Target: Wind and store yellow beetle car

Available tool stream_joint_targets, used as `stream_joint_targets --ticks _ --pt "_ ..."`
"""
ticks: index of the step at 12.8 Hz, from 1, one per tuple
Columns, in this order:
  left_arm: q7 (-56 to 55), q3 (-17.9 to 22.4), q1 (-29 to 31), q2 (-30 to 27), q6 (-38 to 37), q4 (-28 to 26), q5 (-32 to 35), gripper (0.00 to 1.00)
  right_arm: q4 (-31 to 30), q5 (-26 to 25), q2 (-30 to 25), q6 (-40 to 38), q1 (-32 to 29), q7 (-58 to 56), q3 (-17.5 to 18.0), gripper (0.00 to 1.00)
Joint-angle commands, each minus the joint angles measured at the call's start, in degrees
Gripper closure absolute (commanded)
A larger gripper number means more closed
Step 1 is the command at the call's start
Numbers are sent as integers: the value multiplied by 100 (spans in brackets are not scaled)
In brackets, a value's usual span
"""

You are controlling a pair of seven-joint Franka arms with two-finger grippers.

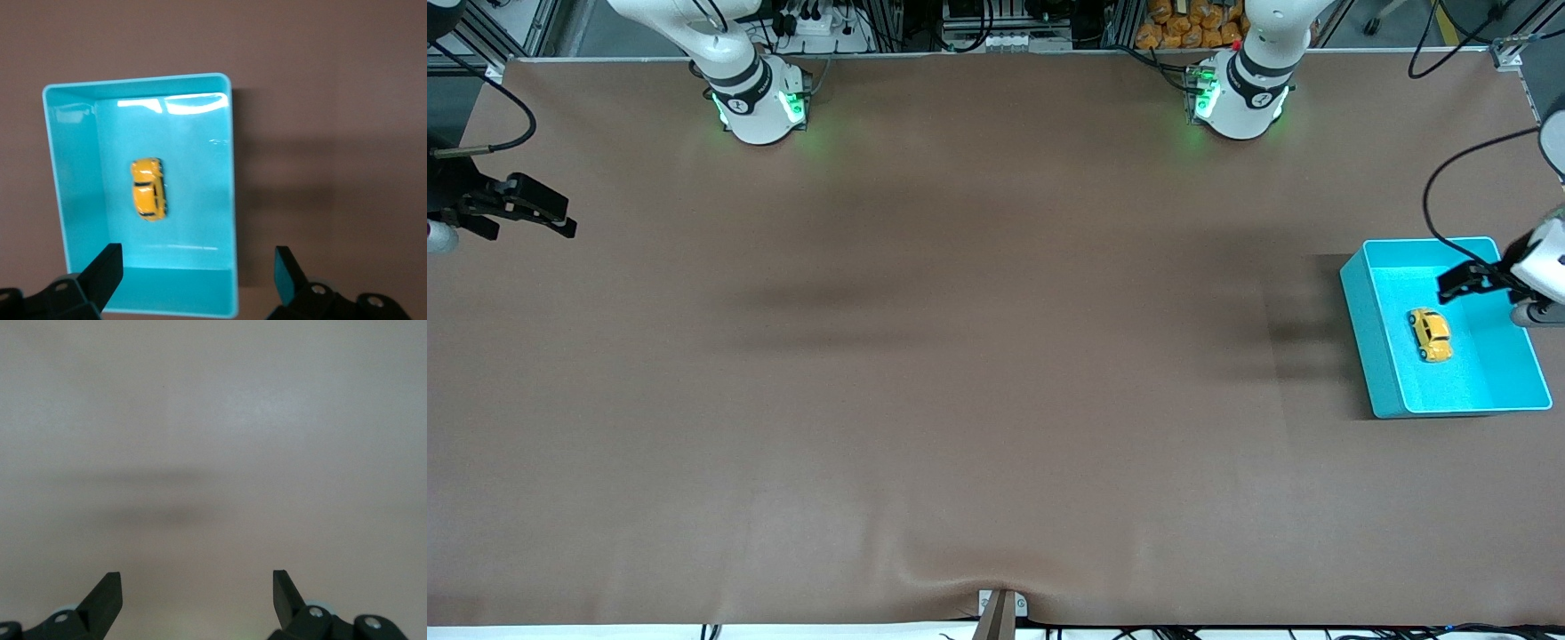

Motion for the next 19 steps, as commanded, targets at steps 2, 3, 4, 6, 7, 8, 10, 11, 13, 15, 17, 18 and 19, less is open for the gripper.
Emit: stream_joint_targets --ticks 2,3,4,6,7,8,10,11,13,15,17,18,19 --pt "-635 319 -594 -338 -845 281 -222 0 69 -160 14 -75 38 96 7 0" --pt "-845 582 -875 -312 -1153 484 -231 0 69 -160 5 -75 38 96 7 0" --pt "-874 898 -1122 -285 -1269 564 -231 0 69 -160 -3 -84 38 96 7 0" --pt "-926 1199 -1492 -311 -1375 600 -231 0 60 -169 5 -102 12 87 7 0" --pt "-1075 1244 -1641 -312 -1507 670 -257 0 60 -169 5 -102 12 87 7 0" --pt "-1276 1322 -1817 -312 -1647 740 -344 0 60 -177 5 -102 3 87 7 0" --pt "-1428 1655 -2238 -329 -1788 854 -520 0 60 -177 5 -102 3 78 7 0" --pt "-1419 1857 -2432 -347 -1928 985 -617 0 60 -177 14 -102 3 69 7 0" --pt "-1419 2358 -3133 -338 -2358 1503 -653 0 51 -177 14 -136 -6 69 7 0" --pt "-1419 2562 -3566 -329 -2562 1812 -644 0 51 -177 23 -137 -6 69 7 0" --pt "-1366 2545 -3585 -329 -2728 2066 -714 0 51 -177 23 -137 -6 69 7 0" --pt "-1340 2545 -3629 -329 -2904 2250 -897 0 51 -177 23 -137 -6 61 -2 0" --pt "-1314 2588 -3716 -338 -3045 2392 -1021 0 51 -177 23 -137 -6 60 -2 0"
